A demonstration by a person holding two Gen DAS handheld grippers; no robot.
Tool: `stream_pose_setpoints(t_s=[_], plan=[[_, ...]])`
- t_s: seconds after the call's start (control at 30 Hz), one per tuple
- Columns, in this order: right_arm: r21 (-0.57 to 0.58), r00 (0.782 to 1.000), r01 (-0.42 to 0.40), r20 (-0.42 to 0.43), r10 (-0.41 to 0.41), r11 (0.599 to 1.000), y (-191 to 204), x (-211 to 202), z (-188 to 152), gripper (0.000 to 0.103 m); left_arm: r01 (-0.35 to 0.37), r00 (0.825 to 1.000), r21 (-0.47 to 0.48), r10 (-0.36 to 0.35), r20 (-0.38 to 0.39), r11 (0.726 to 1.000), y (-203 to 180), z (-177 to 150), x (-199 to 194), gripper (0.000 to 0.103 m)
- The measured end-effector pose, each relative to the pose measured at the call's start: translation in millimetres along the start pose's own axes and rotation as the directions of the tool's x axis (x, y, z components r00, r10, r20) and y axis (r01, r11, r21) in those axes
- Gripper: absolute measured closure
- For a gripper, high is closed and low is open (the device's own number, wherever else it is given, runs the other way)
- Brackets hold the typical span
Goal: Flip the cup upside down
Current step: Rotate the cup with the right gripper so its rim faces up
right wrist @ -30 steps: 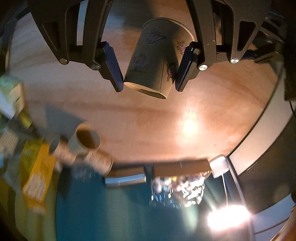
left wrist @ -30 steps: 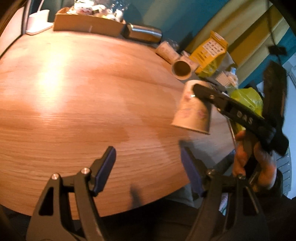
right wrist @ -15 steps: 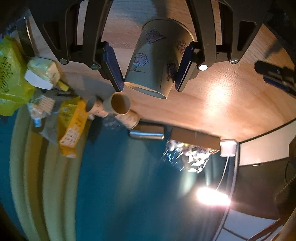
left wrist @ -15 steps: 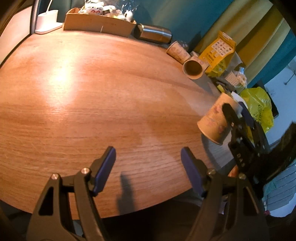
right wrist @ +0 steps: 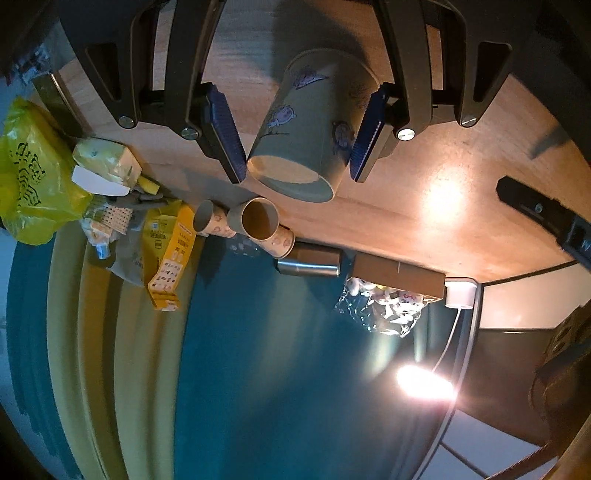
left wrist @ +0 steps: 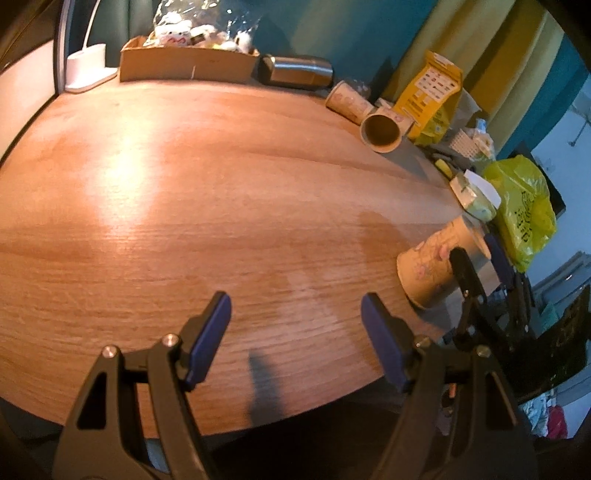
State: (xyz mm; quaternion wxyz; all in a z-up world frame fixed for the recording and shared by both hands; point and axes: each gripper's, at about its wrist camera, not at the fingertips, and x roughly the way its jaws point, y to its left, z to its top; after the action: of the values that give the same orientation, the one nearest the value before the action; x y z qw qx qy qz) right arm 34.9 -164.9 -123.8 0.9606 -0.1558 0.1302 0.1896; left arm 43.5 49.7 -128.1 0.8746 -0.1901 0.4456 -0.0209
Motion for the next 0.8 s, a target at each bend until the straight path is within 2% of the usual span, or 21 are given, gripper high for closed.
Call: stream_pose_setpoints(t_s=[0.43, 0.8], plan=[[0.005, 0.999, -0.039, 0.006, 0.039, 0.999, 1.2, -6.4, -5.6, 0.042, -0.014, 1.0, 0.009, 0.014, -0.007, 1.0, -8.6, -5.1, 4.1, 0.029], [-0.003, 0.999, -0.032, -0.001, 0.032, 0.999, 3.8, -2.7, -3.7, 0.043, -0.024, 1.0, 0.011, 0.024, 0.0, 1.0, -8.7, -5.0, 2.9, 0.029]])
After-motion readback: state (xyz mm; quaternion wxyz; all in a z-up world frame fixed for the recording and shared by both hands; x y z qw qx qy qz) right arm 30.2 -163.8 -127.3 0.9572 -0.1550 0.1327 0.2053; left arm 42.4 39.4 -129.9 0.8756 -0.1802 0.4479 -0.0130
